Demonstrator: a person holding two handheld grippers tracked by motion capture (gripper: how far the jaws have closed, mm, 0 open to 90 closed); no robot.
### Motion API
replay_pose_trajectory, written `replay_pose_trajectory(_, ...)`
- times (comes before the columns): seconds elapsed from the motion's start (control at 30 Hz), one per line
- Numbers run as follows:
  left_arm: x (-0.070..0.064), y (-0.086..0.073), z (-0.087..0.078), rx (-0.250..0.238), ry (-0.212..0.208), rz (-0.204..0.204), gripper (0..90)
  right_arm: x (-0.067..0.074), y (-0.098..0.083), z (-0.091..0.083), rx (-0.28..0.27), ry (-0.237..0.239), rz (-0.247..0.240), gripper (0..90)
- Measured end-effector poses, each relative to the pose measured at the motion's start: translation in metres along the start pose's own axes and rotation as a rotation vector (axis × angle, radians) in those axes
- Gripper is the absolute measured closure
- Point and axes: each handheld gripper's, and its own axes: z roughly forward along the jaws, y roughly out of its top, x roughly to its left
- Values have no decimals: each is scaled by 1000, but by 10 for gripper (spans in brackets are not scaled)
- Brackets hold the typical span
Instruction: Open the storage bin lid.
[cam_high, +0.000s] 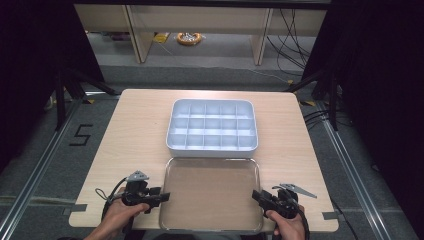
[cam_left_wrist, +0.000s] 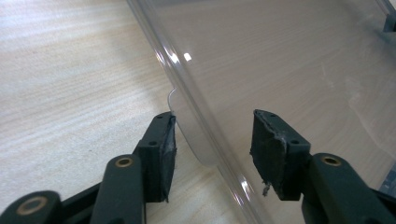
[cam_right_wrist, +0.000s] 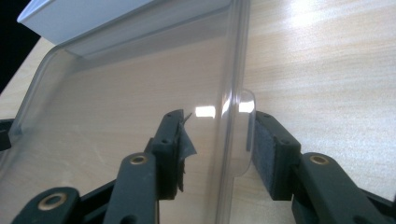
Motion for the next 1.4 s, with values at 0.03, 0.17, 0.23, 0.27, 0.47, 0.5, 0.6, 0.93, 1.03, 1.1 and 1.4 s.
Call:
replay_pose_trajectory(0.03,0,0,0,4,0,-3,492,-2,1,1,-6,-8,-20,568)
replay_pose_trajectory(0.17,-3,2,-4,-29,60,56,464,-15,5,7,-65,-18,-206,533)
replay_pose_trajectory(0.23,-6,3,-9,-59,51,62,459,-16,8,5,-101,-39,-239,538)
replay_pose_trajectory(0.27,-6,3,-8,-77,39,58,453,-15,10,2,-111,-23,-227,539)
replay_pose_trajectory(0.47,-5,4,-11,-71,16,63,444,-17,11,0,-133,-32,-227,527)
replay_pose_trajectory(0.5,-5,4,-11,-69,17,65,436,-15,11,-1,-135,-22,-223,520)
replay_pose_trajectory(0.6,-6,5,-12,-87,-1,35,418,-15,13,-1,-141,-6,-243,484)
replay_pose_trajectory(0.93,3,9,-16,-113,4,45,361,-8,19,-6,-202,-57,-356,390)
replay_pose_trajectory(1.03,2,9,-15,-119,-10,41,342,-3,17,-7,-189,-44,-311,372)
replay_pose_trajectory(1.1,3,10,-16,-116,-23,48,320,-4,18,-7,-207,-51,-368,358)
replay_pose_trajectory(1.4,4,10,-23,-180,-50,57,208,-1,16,-11,-211,-36,-449,329)
